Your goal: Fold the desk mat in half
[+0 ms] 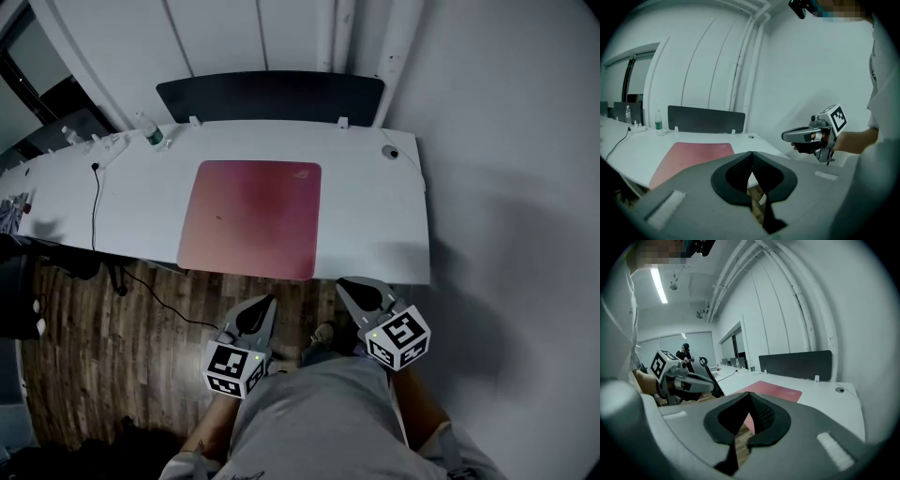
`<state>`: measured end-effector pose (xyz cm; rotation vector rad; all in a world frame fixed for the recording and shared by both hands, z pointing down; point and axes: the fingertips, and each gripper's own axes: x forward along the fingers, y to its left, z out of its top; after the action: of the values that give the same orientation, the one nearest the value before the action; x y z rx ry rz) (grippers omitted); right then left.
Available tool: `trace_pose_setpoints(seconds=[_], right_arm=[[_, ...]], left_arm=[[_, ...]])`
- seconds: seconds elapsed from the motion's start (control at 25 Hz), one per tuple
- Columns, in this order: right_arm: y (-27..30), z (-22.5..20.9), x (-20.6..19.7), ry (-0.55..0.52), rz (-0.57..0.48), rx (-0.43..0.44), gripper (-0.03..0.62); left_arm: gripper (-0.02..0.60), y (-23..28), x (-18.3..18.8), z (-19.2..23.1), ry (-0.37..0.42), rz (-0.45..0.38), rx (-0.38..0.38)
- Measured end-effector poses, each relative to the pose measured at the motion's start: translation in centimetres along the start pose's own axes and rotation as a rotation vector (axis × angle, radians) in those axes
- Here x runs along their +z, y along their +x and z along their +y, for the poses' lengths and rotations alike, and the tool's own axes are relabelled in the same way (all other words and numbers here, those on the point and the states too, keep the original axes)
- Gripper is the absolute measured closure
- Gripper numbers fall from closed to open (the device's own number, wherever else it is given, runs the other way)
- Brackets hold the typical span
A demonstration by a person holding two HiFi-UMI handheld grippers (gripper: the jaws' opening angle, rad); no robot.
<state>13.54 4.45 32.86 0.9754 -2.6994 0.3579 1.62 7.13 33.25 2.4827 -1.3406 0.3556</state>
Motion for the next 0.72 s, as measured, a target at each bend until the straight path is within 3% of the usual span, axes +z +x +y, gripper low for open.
trace_pose_setpoints(seconds=[0.36,0.72], right_arm=[[1.1,-5.0,0.6,-0.008,0.025,0.045,0.587],[2.6,-7.0,0.6,0.022,0.031,0.03,0.586]], left_arm=[[0.563,4.9,2.5,0.2,0.017,0.0,0.025],[0.563,7.6,3.3,0.2,0.042,0.03,-0.028]])
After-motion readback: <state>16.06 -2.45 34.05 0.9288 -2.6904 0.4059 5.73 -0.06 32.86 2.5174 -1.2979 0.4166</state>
